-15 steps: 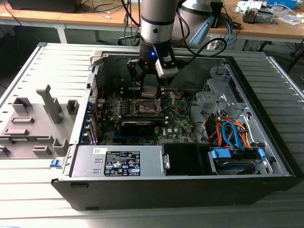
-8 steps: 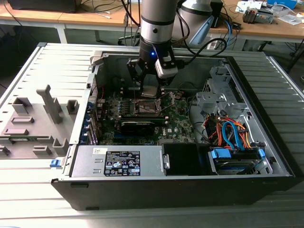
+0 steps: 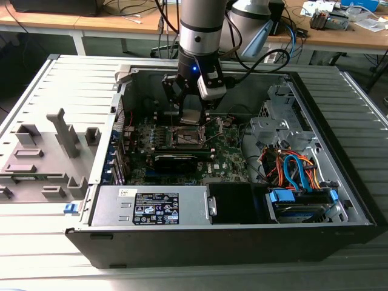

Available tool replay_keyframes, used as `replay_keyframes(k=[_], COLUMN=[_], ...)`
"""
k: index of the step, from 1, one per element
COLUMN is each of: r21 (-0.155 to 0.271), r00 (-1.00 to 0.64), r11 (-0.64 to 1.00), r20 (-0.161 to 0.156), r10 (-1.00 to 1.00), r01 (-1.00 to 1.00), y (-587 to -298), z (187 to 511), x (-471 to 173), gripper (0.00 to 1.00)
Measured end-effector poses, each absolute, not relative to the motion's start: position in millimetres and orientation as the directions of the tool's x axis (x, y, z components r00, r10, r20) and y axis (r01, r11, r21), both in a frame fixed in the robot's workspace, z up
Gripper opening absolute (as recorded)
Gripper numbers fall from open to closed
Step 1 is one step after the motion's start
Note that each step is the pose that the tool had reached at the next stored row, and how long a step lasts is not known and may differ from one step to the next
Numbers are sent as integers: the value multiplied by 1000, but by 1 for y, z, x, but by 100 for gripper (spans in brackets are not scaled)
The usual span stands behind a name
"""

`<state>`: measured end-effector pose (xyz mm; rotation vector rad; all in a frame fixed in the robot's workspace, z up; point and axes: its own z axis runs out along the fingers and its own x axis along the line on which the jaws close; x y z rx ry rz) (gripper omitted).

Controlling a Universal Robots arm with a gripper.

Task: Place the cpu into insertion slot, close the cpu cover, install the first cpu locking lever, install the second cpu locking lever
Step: 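Place the cpu into insertion slot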

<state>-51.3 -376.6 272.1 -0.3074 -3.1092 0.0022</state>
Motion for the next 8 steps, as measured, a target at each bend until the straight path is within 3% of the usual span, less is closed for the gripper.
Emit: replay_keyframes(k=[8], r21=[-3], r00=[-976], r11=[976], r20=[17], r10=[216], r01=[216], y=[-377], z=[272], x=[-51], gripper=[55])
